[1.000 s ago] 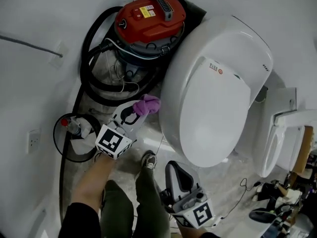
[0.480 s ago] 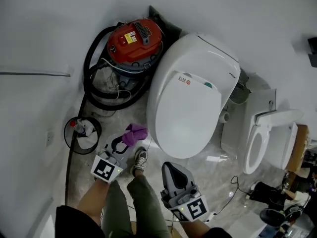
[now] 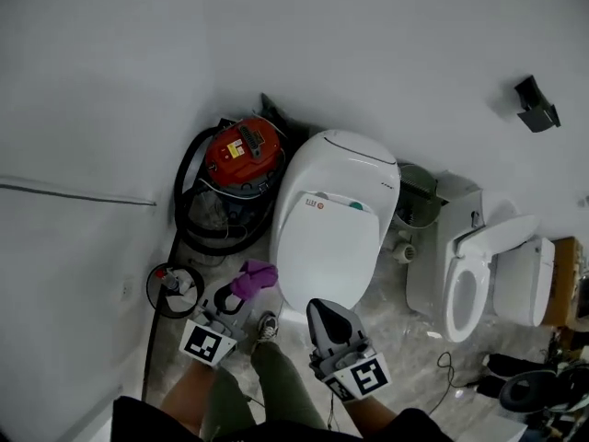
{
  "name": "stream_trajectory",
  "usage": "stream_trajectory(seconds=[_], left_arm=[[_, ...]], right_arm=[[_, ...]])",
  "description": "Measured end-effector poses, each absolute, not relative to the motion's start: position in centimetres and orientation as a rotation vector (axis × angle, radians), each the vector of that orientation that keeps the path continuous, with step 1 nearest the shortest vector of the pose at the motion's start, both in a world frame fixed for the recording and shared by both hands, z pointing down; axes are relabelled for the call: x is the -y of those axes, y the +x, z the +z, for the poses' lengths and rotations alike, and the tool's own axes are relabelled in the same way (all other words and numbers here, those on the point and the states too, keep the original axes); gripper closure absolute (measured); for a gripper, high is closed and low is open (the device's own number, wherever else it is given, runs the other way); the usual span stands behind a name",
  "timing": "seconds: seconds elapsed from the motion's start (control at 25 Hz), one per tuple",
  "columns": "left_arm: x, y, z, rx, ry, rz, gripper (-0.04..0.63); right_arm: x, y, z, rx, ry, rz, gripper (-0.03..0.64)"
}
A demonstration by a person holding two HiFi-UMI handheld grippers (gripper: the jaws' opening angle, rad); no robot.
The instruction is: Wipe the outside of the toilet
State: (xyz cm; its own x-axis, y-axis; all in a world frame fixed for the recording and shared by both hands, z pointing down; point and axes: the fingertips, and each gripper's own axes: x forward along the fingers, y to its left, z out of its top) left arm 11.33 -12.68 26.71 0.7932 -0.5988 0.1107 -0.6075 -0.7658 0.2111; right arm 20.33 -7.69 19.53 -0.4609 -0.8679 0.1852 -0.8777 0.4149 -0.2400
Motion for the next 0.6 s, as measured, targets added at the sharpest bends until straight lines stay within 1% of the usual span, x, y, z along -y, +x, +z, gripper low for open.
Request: stream_trajectory(seconds=[0.32,0.6], left_arm=[[9.6,12.2,17.9,0.878,2.788,0.026,0.515],[4.4,10.0,13.9,0.705,2.846,0.04,0.515]], right_arm=[[4.6,23.0,13.2,2.544,1.739,0.406,0.618],[-0.5,21.7,10.1,2.44,1.967,0.388,0.618]])
